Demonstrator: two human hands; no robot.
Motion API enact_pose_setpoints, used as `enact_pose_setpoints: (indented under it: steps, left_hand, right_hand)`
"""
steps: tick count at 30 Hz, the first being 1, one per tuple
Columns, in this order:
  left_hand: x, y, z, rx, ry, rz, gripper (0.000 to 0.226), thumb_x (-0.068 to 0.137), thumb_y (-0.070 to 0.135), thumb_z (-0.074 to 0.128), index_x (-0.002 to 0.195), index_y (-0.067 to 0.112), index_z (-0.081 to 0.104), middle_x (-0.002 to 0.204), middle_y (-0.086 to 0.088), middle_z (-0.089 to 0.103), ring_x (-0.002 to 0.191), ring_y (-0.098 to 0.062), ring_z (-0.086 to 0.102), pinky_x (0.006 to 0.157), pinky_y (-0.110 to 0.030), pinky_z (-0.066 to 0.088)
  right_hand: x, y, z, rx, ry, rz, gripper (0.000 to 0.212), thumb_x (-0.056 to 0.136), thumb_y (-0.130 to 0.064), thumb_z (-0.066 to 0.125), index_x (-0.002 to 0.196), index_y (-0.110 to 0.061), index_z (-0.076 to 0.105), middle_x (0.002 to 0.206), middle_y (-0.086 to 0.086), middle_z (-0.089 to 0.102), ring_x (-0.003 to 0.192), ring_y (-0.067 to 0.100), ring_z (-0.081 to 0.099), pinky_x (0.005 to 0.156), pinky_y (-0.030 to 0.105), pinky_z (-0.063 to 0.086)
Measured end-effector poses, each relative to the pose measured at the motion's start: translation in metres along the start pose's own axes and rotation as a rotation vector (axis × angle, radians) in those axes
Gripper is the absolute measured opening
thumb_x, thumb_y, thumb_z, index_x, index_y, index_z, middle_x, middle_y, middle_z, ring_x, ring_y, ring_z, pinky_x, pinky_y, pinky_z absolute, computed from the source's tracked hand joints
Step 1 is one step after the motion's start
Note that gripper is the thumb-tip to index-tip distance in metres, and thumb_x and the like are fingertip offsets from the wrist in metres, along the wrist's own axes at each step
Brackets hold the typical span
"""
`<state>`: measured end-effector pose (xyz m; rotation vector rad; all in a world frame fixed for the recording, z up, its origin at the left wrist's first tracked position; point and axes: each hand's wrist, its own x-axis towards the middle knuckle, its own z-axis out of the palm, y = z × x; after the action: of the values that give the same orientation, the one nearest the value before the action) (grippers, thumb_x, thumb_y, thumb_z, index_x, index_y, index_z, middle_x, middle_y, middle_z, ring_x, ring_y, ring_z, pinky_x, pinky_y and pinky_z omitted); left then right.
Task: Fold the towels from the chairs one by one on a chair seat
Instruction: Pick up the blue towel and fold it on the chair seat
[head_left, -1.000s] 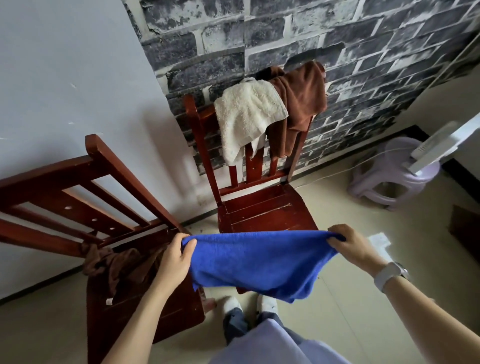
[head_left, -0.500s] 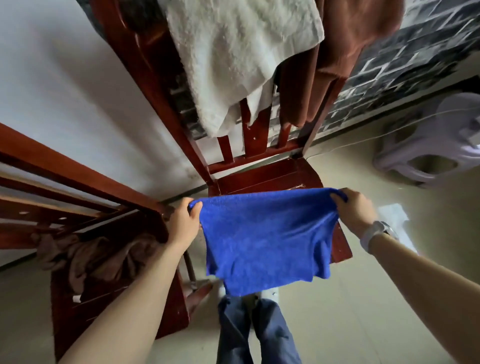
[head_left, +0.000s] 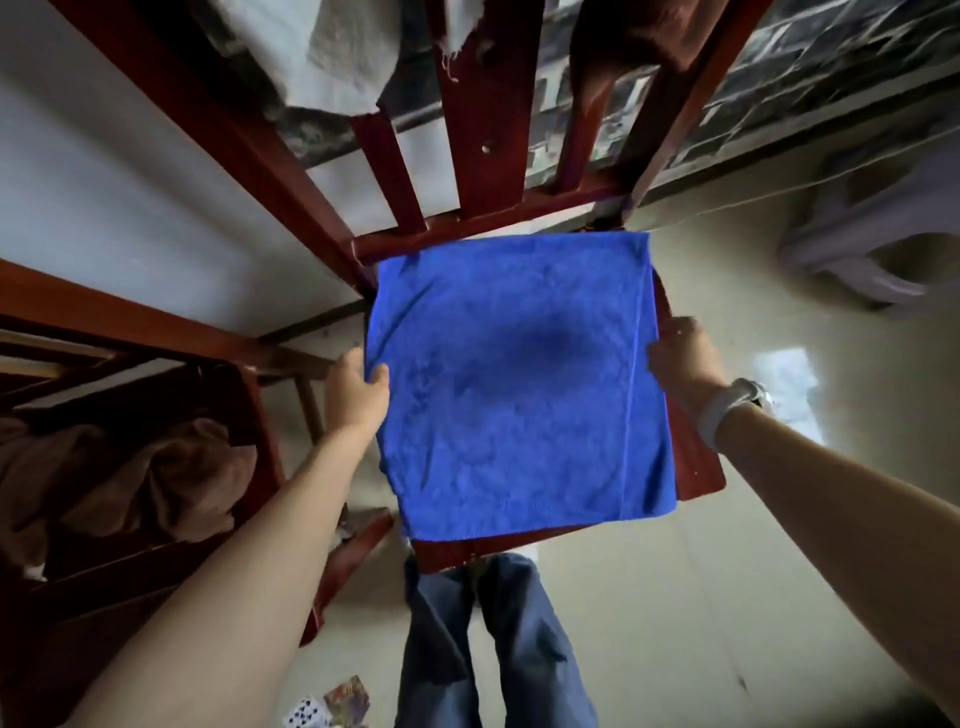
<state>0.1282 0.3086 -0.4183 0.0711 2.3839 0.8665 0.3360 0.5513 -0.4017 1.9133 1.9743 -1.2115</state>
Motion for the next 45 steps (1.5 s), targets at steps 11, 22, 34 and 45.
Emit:
enact_pose_setpoints:
  steps: [11, 22, 34, 45]
  left_hand:
    - [-0.006, -0.08, 0.016, -0.377, -0.176, -0.368, 0.05, 0.095, 0.025, 0.039, 0.142, 0.025, 0.027, 0.149, 0.006, 0.03, 0.137, -0.015, 0.026, 0.11, -0.038, 0.021]
    - [-0.023, -0.09, 0.005, -0.235, -0.073, -0.242, 0.013, 0.084, 0.016, 0.061, 0.072, 0.015, 0.054, 0.081, -0.005, 0.061, 0.073, -0.019, 0.059, 0.065, -0.03, 0.049]
    - [-0.052, -0.077, -0.03, -0.403, -0.239, -0.372, 0.01, 0.092, 0.018, 0.053, 0.086, 0.014, 0.06, 0.097, -0.003, 0.063, 0.077, -0.011, 0.063, 0.06, -0.022, 0.052]
    - [-0.072, 0.015, -0.06, -0.93, -0.411, -0.203, 0.021, 0.095, 0.015, 0.044, 0.089, 0.023, 0.062, 0.085, 0.012, 0.072, 0.073, 0.0, 0.066, 0.056, -0.014, 0.049]
  right_hand:
    - [-0.086, 0.103, 0.074, -0.075, -0.084, 0.198, 0.03, 0.084, -0.026, 0.053, 0.064, -0.02, 0.031, 0.058, -0.002, 0.032, 0.062, 0.024, 0.033, 0.047, 0.029, 0.025]
    - [-0.098, 0.098, 0.088, -0.034, 0.079, 0.208, 0.033, 0.082, -0.018, 0.059, 0.105, 0.002, 0.048, 0.111, 0.02, 0.049, 0.104, 0.036, 0.046, 0.086, 0.039, 0.039]
    - [-0.106, 0.089, 0.07, 0.269, 0.026, 0.327, 0.023, 0.077, 0.001, 0.044, 0.055, 0.002, 0.043, 0.057, 0.0, 0.024, 0.056, 0.016, 0.019, 0.046, 0.023, 0.017]
    - [-0.109, 0.029, -0.053, 0.635, 0.323, -0.106, 0.019, 0.086, -0.021, 0.048, 0.069, -0.029, 0.052, 0.059, -0.007, 0.053, 0.045, 0.001, 0.049, 0.043, 0.017, 0.042]
